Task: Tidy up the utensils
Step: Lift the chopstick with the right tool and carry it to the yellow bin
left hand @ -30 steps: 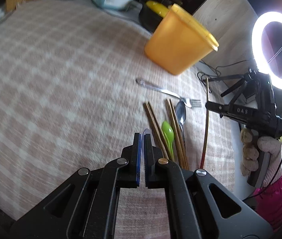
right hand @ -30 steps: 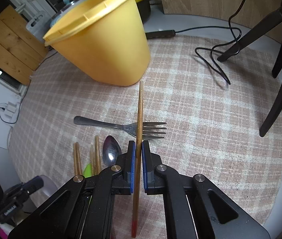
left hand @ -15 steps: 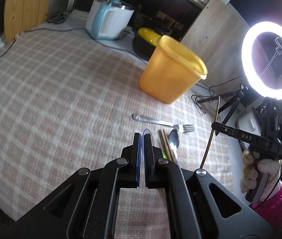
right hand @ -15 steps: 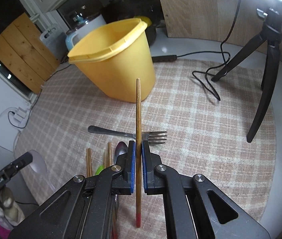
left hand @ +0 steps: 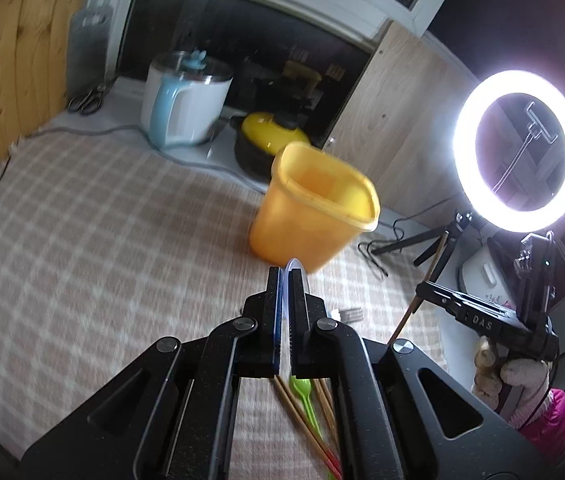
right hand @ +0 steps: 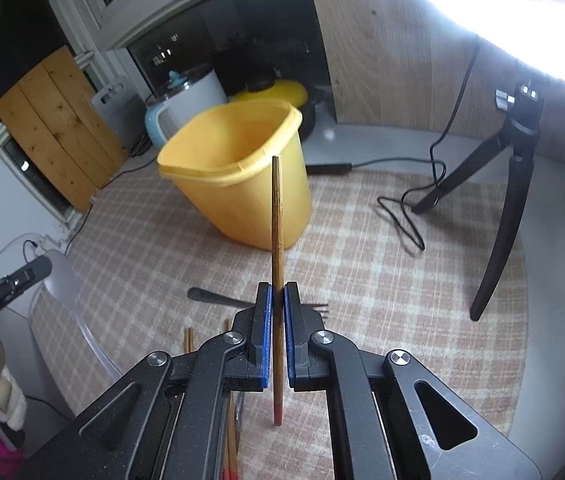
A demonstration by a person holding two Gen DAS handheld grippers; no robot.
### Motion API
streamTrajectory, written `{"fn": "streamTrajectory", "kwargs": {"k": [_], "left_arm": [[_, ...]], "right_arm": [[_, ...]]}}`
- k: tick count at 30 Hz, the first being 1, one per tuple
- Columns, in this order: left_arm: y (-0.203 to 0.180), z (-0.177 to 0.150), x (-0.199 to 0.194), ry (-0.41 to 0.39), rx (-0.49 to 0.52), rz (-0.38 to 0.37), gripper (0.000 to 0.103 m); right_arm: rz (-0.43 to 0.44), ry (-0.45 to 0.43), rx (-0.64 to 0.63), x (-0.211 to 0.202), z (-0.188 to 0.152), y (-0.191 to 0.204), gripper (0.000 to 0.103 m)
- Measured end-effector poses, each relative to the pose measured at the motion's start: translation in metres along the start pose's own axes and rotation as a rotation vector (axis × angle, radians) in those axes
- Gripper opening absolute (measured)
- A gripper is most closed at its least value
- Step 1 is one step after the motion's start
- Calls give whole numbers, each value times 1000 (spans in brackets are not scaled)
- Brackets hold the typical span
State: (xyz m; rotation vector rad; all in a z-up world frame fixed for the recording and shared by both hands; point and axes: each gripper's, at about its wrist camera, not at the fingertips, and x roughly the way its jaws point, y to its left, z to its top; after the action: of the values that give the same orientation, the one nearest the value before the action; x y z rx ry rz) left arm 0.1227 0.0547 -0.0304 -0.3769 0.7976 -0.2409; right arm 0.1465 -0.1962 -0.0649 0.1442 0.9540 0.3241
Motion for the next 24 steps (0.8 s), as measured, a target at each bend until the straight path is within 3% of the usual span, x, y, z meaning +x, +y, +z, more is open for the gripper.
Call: {"fn": "streamTrajectory", "kwargs": {"k": [12, 24], "left_arm": [[-6, 71, 11, -48, 97, -79, 0], [-3, 142, 40, -140, 155, -51, 0]], "right_arm": [[-78, -159, -11, -41, 31, 30, 4], [-123, -246, -50, -51, 68, 67, 4]]}}
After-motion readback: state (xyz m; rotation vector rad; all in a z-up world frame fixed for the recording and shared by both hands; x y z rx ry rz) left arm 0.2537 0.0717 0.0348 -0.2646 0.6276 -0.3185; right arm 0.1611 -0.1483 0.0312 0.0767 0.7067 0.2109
